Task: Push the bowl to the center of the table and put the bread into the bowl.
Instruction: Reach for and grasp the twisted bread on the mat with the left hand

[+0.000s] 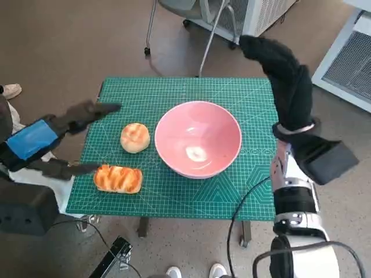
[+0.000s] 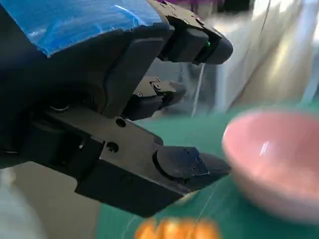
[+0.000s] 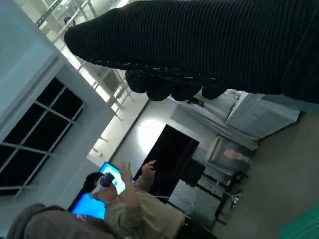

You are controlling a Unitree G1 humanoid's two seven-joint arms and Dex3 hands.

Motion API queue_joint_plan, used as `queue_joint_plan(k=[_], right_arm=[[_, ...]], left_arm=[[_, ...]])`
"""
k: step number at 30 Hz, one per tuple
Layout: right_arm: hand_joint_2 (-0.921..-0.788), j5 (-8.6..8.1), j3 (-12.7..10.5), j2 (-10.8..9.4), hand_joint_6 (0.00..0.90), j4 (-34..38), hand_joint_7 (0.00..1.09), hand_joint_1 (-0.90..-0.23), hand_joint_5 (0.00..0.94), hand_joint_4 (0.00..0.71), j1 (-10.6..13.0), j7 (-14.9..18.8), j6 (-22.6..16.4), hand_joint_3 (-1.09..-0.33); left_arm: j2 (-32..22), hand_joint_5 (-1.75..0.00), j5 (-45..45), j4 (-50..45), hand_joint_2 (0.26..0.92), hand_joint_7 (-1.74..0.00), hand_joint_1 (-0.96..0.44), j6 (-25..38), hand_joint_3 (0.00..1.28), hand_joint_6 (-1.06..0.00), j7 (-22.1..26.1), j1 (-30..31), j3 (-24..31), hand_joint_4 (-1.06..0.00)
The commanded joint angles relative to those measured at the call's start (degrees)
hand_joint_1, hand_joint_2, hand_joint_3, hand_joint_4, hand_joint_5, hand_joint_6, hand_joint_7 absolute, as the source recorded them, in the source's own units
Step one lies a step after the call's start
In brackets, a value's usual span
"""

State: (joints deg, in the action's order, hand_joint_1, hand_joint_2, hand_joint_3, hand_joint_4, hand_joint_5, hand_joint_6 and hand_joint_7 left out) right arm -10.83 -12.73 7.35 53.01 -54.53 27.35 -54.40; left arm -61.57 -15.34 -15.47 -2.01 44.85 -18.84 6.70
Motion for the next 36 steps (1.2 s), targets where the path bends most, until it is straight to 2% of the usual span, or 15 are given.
queue_joint_plan(k=[1,8,14,24,36], right_arm=[[-0.921,0.54,0.8,0.4,0.110,0.2,0.73,-0.570,0.013,0.351,1.6,-1.1,1.1,-0.714],[-0.921,0.07,1.4,0.3,0.104,-0.2,0.73,-0.583,0.011,0.350,1.9,-1.3,1.6,-0.712],[-0.921,-0.28,1.7,0.3,0.100,-0.7,0.73,-0.587,0.011,0.351,2.1,-1.3,2.0,-0.710],[-0.921,-1.02,1.8,0.1,0.098,-1.2,0.73,-0.591,0.010,0.352,2.3,-1.2,2.7,-0.709],[-0.921,-1.34,1.7,0.0,0.094,-1.7,0.74,-0.593,0.009,0.352,3.0,-1.2,2.9,-0.709]], left_arm=[[-1.2,0.00,-1.8,-1.0,0.792,-0.03,0.13,2.0,0.13,-0.31,3.4,0.8,-3.6,-0.10],[-0.5,0.00,-6.6,2.6,0.808,-0.01,0.09,-0.5,0.12,-0.30,2.9,0.5,-8.3,-0.11],[1.1,0.00,-11.5,5.5,0.799,0.00,0.06,0.2,0.11,-0.29,3.2,-1.0,-13.0,-0.11],[3.4,0.00,-16.6,8.8,0.780,0.00,0.00,1.0,0.10,-0.27,3.5,-2.2,-17.3,-0.11],[8.2,0.00,-22.4,19.5,0.781,0.00,-0.02,0.8,0.10,-0.27,1.7,-5.3,-23.0,-0.11]])
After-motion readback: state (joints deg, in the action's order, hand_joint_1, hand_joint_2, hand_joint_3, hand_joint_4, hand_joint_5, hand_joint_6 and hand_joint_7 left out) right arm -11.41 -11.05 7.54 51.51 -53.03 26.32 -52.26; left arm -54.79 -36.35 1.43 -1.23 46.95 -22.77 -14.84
